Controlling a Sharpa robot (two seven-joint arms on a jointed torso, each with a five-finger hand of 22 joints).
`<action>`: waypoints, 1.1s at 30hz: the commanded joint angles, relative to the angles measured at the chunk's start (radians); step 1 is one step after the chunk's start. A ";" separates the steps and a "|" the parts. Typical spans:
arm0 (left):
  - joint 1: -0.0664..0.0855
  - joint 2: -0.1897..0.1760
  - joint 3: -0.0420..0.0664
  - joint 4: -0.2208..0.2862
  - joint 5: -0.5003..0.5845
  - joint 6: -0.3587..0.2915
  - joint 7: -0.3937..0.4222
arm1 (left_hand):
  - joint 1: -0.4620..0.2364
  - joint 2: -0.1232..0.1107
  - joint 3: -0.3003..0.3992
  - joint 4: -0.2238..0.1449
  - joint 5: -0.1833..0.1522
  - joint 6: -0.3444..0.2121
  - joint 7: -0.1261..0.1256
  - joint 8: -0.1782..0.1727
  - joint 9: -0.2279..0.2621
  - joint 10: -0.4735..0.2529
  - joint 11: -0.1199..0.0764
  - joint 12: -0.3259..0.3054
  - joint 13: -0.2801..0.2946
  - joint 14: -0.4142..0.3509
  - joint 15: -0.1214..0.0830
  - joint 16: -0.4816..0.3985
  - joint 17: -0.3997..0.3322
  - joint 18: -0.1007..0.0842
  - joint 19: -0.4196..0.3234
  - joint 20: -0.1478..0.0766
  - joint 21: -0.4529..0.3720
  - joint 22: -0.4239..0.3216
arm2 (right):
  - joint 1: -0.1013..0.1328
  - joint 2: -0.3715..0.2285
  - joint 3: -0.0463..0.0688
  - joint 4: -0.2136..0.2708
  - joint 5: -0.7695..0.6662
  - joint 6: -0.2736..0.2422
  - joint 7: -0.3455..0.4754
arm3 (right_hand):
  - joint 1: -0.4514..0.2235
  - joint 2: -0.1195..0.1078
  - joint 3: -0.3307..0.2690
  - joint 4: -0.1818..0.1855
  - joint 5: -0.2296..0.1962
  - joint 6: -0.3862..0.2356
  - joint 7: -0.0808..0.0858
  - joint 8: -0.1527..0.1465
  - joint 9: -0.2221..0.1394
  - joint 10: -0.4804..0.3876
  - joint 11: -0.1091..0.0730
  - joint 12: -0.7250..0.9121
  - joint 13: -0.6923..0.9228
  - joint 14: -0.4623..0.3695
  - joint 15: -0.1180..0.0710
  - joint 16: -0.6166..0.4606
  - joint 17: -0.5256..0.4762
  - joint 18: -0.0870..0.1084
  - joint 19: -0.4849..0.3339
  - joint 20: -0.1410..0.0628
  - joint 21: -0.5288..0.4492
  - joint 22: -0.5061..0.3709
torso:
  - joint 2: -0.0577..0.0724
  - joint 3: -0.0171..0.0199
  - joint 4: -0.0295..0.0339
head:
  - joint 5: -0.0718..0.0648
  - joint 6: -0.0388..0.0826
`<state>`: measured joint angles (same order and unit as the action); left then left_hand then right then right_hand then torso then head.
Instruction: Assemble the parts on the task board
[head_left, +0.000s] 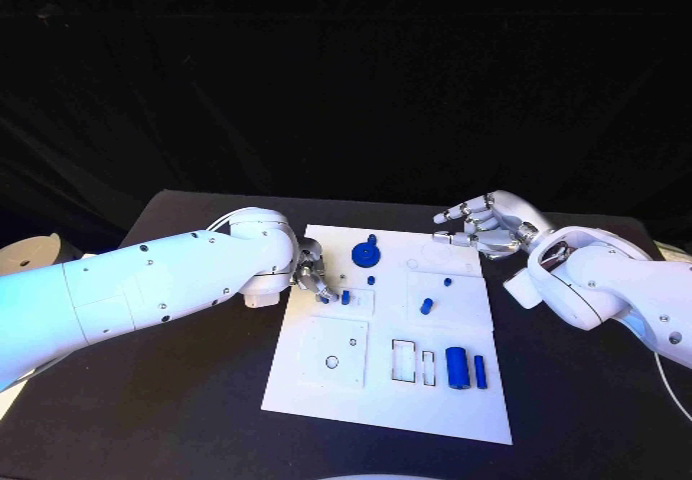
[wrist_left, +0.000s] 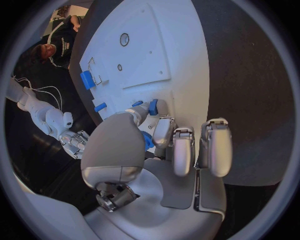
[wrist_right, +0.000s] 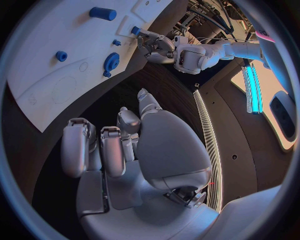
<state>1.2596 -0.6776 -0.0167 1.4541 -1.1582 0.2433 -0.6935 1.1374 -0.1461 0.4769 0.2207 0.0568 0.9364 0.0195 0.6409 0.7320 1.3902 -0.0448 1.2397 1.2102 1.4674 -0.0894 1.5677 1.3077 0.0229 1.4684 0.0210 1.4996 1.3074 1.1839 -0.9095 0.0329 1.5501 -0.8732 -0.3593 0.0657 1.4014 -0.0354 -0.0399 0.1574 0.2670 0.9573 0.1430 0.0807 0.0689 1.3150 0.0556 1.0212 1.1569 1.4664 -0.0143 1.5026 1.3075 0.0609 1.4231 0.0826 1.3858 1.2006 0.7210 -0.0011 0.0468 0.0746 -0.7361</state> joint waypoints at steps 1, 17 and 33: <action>-0.008 0.004 -0.006 0.000 0.016 0.036 -0.045 | -0.009 0.000 -0.006 0.001 0.002 0.004 0.005 -0.002 -0.002 0.007 0.002 0.007 0.001 0.103 -0.008 0.003 0.263 0.000 0.062 -0.007 0.004 0.184 | -0.001 0.000 0.000 0.002 -0.006 0.011 0.000 | -0.009 -0.002 -0.006 -0.001 0.005 0.008 0.002 -0.001 0.001 -0.004 -0.001 0.000 0.001 0.080 -0.007 -0.005 0.167 0.015 -0.004 -0.002 -0.005 -0.002 | 0.000 -0.0001 0.0001 | -0.001 0.000; -0.008 0.006 -0.006 -0.015 0.012 0.009 -0.046 | -0.014 0.003 -0.015 0.010 0.006 0.011 0.002 0.001 -0.001 0.008 0.000 0.009 0.002 0.103 -0.009 0.003 0.263 -0.001 0.064 -0.008 0.007 0.188 | -0.001 0.000 0.000 0.004 -0.006 0.011 0.000 | -0.010 -0.002 -0.007 -0.001 0.005 0.008 0.002 -0.001 0.001 -0.004 -0.001 -0.001 -0.001 0.080 -0.007 -0.006 0.166 0.015 -0.005 -0.002 -0.005 -0.003 | 0.000 -0.0013 0.0000 | -0.001 0.001; -0.008 -0.001 -0.005 0.001 0.036 -0.060 -0.036 | 0.107 0.059 0.122 -0.083 0.085 -0.009 0.000 0.005 0.002 0.009 -0.007 0.006 0.001 0.103 -0.016 0.003 0.263 0.001 0.061 -0.018 0.002 0.184 | -0.001 0.001 0.000 0.004 -0.007 0.012 0.000 | -0.010 -0.002 -0.007 -0.001 0.005 0.008 0.002 -0.001 0.001 -0.004 -0.001 -0.001 -0.001 0.080 -0.007 -0.006 0.166 0.015 -0.005 -0.002 -0.005 -0.003 | 0.000 -0.0009 0.0001 | -0.001 0.001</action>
<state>1.2579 -0.6779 -0.0175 1.4560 -1.1350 0.2098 -0.6926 1.2070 -0.1144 0.5414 0.1905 0.1343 0.9364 0.0258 0.6432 0.7334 1.3975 -0.0521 1.2472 1.2131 1.4670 -0.1040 1.5677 1.3074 0.0227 1.4649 0.0100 1.5051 1.3074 1.1839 -0.9099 0.0327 1.5527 -0.8736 -0.3593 0.0641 1.4015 -0.0354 -0.0398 0.1573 0.2670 0.9573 0.1430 0.0807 0.0689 1.3150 0.0556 1.0212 1.1568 1.4664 -0.0143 1.5026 1.3081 0.0609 1.4231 0.0826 1.3858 1.1989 0.7209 -0.0021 0.0473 0.0731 -0.7358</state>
